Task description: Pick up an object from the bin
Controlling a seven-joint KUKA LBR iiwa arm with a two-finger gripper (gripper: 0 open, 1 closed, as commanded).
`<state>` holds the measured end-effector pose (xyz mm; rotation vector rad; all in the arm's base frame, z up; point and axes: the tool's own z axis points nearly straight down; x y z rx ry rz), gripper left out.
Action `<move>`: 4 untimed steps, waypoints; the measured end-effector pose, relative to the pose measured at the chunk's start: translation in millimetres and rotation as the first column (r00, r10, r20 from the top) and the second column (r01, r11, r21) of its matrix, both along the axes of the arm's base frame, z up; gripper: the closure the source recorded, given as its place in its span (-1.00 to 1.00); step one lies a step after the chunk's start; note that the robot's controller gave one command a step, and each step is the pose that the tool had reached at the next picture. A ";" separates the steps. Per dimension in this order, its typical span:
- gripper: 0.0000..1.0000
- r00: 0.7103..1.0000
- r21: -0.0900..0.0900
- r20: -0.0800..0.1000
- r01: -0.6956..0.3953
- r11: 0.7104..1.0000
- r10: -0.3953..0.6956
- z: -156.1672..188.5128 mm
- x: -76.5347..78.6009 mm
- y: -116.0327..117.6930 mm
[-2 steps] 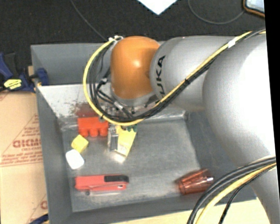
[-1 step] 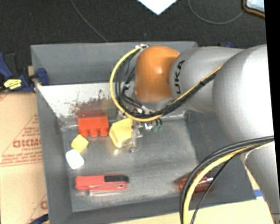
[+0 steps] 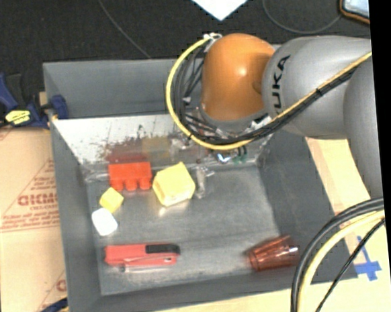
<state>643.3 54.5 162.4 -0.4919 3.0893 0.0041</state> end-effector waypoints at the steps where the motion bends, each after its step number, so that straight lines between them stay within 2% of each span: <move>1: -1.00 0.999 0.000 -0.012 -0.033 0.999 0.033 -61.2 9.8 17.3; 2: -1.00 0.990 -0.002 0.004 -0.143 0.990 0.143 -91.7 11.6 4.5; 3: 1.00 1.000 0.002 -0.003 -0.008 1.000 0.008 -90.8 10.2 19.2; 4: 1.00 1.000 0.003 -0.003 -0.008 1.000 0.008 -90.7 10.2 19.2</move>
Offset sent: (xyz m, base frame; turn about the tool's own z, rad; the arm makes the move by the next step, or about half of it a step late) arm 0.0105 0.0056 -0.0924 -0.1477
